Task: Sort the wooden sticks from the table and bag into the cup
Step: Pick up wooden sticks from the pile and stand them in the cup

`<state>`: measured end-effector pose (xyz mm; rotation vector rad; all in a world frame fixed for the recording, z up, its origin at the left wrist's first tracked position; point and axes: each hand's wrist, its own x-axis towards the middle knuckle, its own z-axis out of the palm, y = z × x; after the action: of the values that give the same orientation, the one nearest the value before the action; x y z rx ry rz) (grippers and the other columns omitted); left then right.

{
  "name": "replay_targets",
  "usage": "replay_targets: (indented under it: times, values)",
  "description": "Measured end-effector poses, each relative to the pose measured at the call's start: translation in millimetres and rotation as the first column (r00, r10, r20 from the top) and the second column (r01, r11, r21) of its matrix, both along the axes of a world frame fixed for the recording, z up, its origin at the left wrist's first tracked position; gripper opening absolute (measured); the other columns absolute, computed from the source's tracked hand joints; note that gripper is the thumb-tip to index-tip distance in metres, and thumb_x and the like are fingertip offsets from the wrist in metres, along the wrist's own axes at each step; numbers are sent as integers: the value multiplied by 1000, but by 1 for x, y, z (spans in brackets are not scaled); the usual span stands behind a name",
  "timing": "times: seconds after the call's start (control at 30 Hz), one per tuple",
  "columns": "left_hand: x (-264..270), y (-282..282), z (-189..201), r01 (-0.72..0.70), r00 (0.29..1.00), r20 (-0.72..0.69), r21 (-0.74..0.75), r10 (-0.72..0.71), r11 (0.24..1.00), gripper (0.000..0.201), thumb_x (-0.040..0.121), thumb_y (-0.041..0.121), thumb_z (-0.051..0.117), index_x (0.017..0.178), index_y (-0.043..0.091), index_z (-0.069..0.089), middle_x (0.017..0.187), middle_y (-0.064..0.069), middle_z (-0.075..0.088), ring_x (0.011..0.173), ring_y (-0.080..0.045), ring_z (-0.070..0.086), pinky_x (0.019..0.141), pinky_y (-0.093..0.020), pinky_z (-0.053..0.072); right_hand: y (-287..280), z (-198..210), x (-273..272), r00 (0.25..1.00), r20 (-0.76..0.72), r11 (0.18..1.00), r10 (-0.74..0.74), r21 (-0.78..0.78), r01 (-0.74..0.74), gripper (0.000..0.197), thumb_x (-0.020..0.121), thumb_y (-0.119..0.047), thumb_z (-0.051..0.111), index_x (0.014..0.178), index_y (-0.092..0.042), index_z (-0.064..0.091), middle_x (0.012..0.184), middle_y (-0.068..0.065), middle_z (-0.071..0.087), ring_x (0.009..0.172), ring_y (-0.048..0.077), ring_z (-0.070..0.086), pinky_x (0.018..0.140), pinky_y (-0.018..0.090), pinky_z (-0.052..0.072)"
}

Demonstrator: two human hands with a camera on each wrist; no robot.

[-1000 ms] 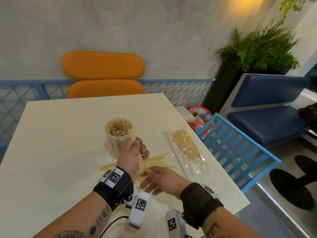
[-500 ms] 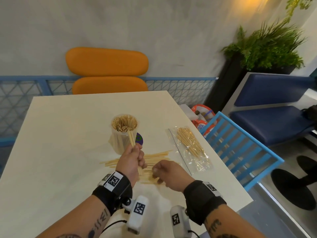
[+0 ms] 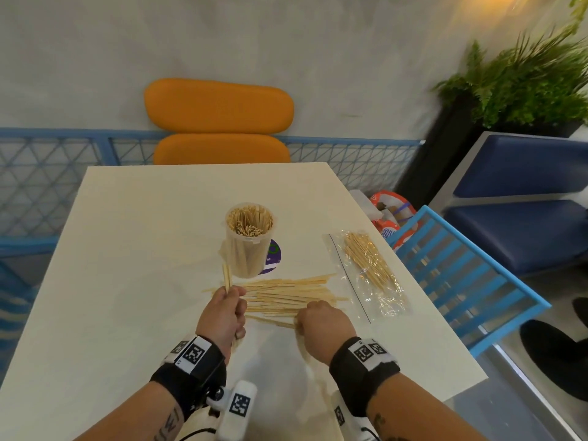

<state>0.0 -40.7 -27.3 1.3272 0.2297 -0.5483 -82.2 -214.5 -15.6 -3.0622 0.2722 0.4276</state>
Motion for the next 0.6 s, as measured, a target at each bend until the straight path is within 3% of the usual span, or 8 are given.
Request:
replay_targets:
  times: [0.13,0.2,0.27,0.33,0.4,0.47,0.53,0.6]
  values:
    - [0,3,-1,6,1000,8,1,-6,1000,21,106,20,38,98,12,55,62,1,43,45,-12,28,45,-25,24,-4,0,1,998,-62,999,25,-36,-27,28,99,-17,43,123,-12,57,121,7,56,115,26,49,90,39,47]
    - [1,1,0,19,1000,3,-5,-19,1000,21,107,21,38,99,12,55,62,1,43,47,-13,29,47,-26,25,-7,4,2,996,-82,999,-30,17,31,30,95,-11,45,123,-12,56,121,7,54,115,26,49,94,39,49]
    - [0,-2,1,43,999,-3,-1,-43,999,21,107,21,37,99,11,54,63,0,43,49,-14,31,49,-27,28,-11,13,5,987,-66,979,-145,136,153,22,93,-8,46,110,-14,58,112,5,57,103,23,53,89,35,50]
    - [-1,-8,5,77,997,-22,-8,-77,997,22,107,21,38,99,10,55,66,-3,49,51,-16,41,50,-27,38,-14,27,9,962,-29,912,-271,311,266,10,95,-14,49,93,-18,58,94,-1,58,82,16,54,73,27,48]
    - [-6,-18,12,132,989,-57,-56,-135,990,24,108,24,39,100,10,56,75,-8,61,58,-21,59,57,-35,52,-15,41,12,928,-18,781,-373,534,325,16,97,-21,54,81,-19,56,78,-7,55,68,9,49,62,22,41]
    - [-11,-29,22,209,975,-61,-93,-215,973,25,108,26,38,103,10,56,91,-11,72,76,-29,71,75,-47,57,-9,55,14,880,-53,560,-472,753,346,22,96,-21,60,74,-20,55,71,-9,53,64,8,47,60,21,39]
    - [-15,-38,30,275,958,-49,-136,-284,952,26,109,27,37,109,10,57,98,-10,76,91,-36,73,86,-53,55,-3,63,16,842,-126,369,-524,858,358,16,95,-19,62,79,-18,59,73,-7,58,61,5,50,55,17,41]
    - [-18,-47,35,292,951,-49,-196,-307,936,24,109,27,38,113,13,57,96,-11,75,92,-42,72,85,-53,55,3,66,17,804,-162,249,-572,900,358,9,96,-16,63,89,-11,62,80,-1,65,58,1,57,48,12,44]
